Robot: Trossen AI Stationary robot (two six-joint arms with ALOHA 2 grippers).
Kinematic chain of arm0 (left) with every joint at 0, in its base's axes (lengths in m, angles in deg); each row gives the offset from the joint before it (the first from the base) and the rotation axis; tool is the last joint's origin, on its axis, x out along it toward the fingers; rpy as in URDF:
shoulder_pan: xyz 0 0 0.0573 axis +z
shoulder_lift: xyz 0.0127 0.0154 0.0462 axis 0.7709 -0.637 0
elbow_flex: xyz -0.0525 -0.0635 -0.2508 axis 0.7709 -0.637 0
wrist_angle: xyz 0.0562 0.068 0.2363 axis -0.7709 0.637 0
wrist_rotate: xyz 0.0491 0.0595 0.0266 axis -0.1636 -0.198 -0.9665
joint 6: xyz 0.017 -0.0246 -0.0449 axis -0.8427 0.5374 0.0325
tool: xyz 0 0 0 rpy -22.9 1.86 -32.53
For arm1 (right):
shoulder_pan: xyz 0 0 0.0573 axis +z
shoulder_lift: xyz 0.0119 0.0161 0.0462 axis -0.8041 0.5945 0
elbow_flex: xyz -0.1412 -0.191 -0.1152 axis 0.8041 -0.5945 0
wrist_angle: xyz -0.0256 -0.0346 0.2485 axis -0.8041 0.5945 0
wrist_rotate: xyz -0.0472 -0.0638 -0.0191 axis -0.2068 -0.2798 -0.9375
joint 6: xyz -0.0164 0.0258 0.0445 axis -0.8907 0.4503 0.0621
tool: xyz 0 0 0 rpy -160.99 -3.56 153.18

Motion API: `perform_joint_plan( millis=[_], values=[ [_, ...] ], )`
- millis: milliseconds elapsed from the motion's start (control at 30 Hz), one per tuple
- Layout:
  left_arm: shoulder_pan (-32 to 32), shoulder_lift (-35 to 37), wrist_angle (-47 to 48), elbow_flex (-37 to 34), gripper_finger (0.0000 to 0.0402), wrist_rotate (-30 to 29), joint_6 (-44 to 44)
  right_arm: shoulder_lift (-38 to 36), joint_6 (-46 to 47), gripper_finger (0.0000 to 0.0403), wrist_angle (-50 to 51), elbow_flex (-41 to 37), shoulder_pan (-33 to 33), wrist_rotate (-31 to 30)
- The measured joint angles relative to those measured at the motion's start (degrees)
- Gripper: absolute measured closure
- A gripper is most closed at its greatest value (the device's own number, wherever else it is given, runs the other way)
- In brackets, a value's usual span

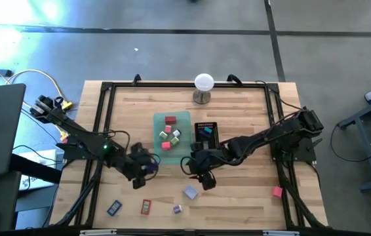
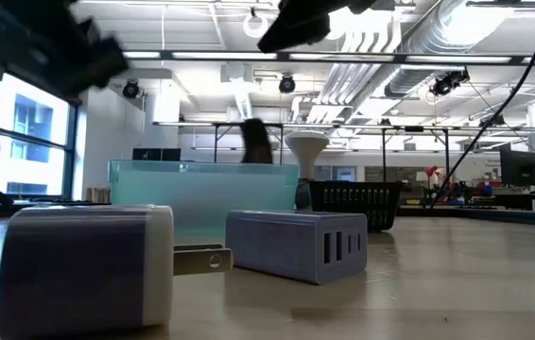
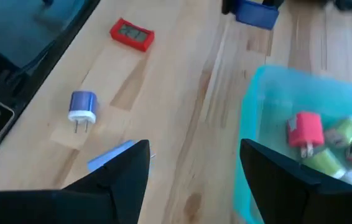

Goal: Pick & Place Office items
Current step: Put the violet digital clock into the black bin

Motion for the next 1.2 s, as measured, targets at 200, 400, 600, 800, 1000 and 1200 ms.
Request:
perform_joint_plan(
  millis=[200, 400, 600, 800, 1000, 1200],
  values=[
    [1.5, -0.4, -16.5, 0.0, 0.0259, 7.1, -9.0, 0.0, -9.7, 0.0167, -8.7, 0.0, 0.9, -5.2],
    [5.9, -1.2, -29.8, 0.1, 0.0259, 22.2, -11.1, 0.0, -24.4, 0.0186, -16.6, 0.0, 4.2, -12.6],
    [10.2, -1.9, -32.5, 0.0, 0.0259, 30.0, -8.1, 0.0, -31.1, 0.0211, -18.2, 0.0, 6.2, -15.4],
    [13.9, -4.2, -34.1, 0.0, 0.0259, 33.0, -7.9, 0.0, -29.7, 0.0228, -18.7, 0.0, 6.1, -14.8],
    [17.0, -7.8, -39.0, 0.0, 0.0259, 40.3, -7.5, 0.0, -29.0, 0.0230, -19.3, 0.0, 5.0, -10.0],
    [18.9, -8.2, -39.8, 0.0, 0.0259, 42.3, -7.5, 0.0, -28.9, 0.0237, -19.1, 0.0, 4.3, -6.9]
  ],
)
